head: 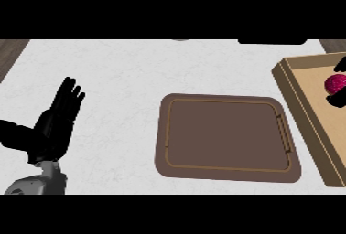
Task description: Pick the cupcake from the tray and place it in the cardboard box
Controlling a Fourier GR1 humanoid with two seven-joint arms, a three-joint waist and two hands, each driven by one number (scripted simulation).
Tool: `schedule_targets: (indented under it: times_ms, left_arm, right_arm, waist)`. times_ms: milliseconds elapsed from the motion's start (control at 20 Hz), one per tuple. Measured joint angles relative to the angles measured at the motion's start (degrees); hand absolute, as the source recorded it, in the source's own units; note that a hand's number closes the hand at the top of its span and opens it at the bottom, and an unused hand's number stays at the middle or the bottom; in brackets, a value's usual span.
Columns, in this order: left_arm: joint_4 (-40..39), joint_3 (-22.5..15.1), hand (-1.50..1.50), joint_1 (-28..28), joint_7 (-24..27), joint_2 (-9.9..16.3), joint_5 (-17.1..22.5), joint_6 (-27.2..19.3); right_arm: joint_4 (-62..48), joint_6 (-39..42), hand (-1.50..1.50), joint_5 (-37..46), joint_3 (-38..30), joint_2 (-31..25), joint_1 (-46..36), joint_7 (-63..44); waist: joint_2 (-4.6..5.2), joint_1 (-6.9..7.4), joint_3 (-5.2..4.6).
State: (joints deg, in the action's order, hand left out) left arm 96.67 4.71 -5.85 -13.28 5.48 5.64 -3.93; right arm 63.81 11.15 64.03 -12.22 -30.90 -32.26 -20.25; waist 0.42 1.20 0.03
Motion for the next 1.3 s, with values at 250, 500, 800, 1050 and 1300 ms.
schedule_targets:
  times_ms: [250,500,800,1050,1300]
  left_arm:
    - [-1.5,0.0,0.0,-1.0,0.5,-0.5,-0.4,-0.6]
    - [-1.8,0.3,0.0,-0.6,1.0,-0.3,-0.3,-0.3]
    - [-0.1,0.9,0.0,-0.2,-0.6,0.6,0.5,0.3]
    - [0.6,1.5,0.0,0.4,-1.3,1.1,0.9,0.3]
    - [-1.1,2.0,0.0,-0.4,-0.2,0.8,0.6,-0.2]
  right_arm:
    - [-10.1,-4.8,-1.5,-2.9,-3.6,-1.2,-2.6,6.8]
    - [-9.5,-16.7,-1.5,-6.7,-7.7,0.0,-3.4,14.0]
    - [-8.4,-21.7,-1.5,-17.2,-14.9,1.7,-5.6,20.9]
    - [-7.9,-19.5,-1.5,-29.5,-23.3,3.2,-7.3,22.3]
    - [-5.7,-15.6,-1.5,-40.3,-29.9,3.2,-6.1,23.6]
  waist:
    - [-0.05,-0.26,0.03]
    - [-0.12,-0.51,0.09]
    - [-0.38,-0.72,0.06]
    - [-0.59,-1.29,0.06]
    - [-0.58,-1.73,0.01]
